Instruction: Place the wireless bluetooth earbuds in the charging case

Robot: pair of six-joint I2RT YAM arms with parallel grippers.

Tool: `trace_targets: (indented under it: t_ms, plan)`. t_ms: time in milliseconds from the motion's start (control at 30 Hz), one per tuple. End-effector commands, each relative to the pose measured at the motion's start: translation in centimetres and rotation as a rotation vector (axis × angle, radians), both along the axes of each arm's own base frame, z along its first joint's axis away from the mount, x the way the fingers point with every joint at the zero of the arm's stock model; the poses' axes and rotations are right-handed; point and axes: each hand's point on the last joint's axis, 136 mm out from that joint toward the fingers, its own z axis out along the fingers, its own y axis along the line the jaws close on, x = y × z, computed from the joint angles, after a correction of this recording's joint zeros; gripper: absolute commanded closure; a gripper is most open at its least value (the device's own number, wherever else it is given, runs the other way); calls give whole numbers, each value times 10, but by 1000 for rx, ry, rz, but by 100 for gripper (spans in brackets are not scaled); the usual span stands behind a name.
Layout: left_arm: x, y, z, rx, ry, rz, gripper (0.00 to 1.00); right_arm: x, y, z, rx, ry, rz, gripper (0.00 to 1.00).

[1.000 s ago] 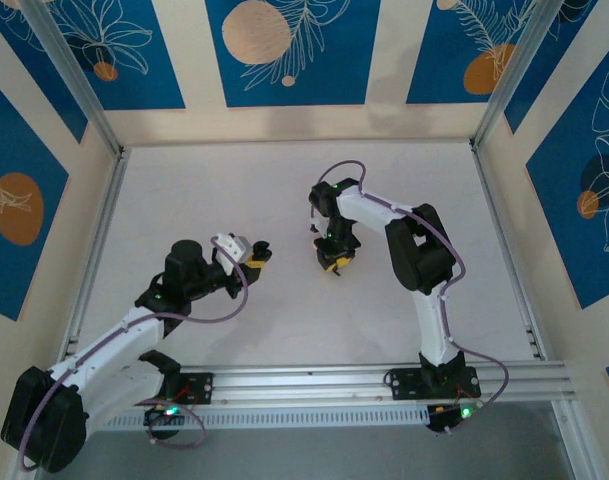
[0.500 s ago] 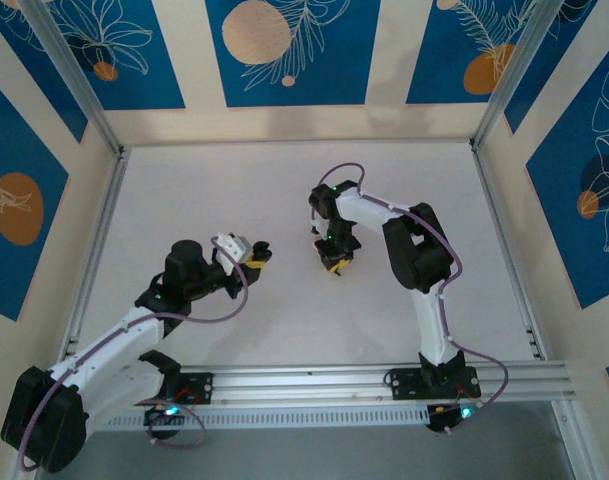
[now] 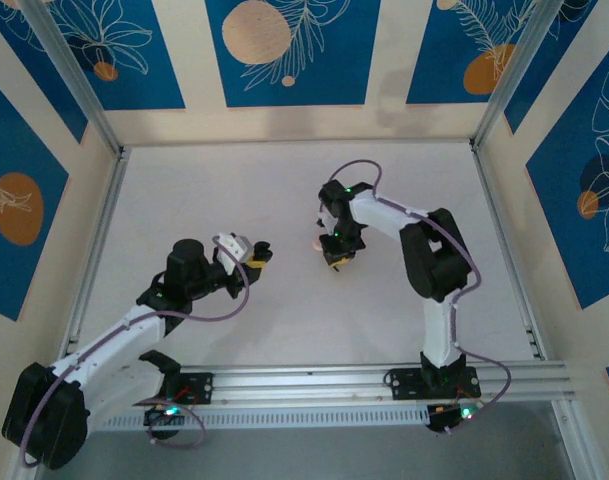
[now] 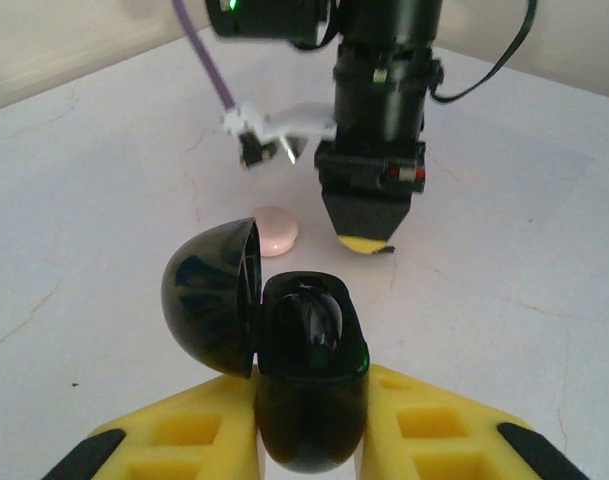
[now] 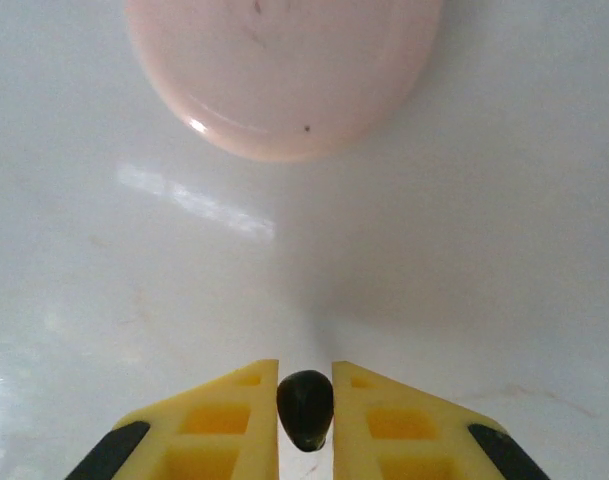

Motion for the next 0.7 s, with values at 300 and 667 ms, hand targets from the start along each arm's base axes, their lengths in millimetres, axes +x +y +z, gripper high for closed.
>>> trace_targets:
  t_ms: [300, 667]
  plan:
    - [12, -32, 17, -39, -40, -84, 76, 20, 40, 113, 468, -257, -145, 84]
    - [24, -57, 20, -74, -48, -114, 76, 7, 59, 191, 728, -421, -92, 84]
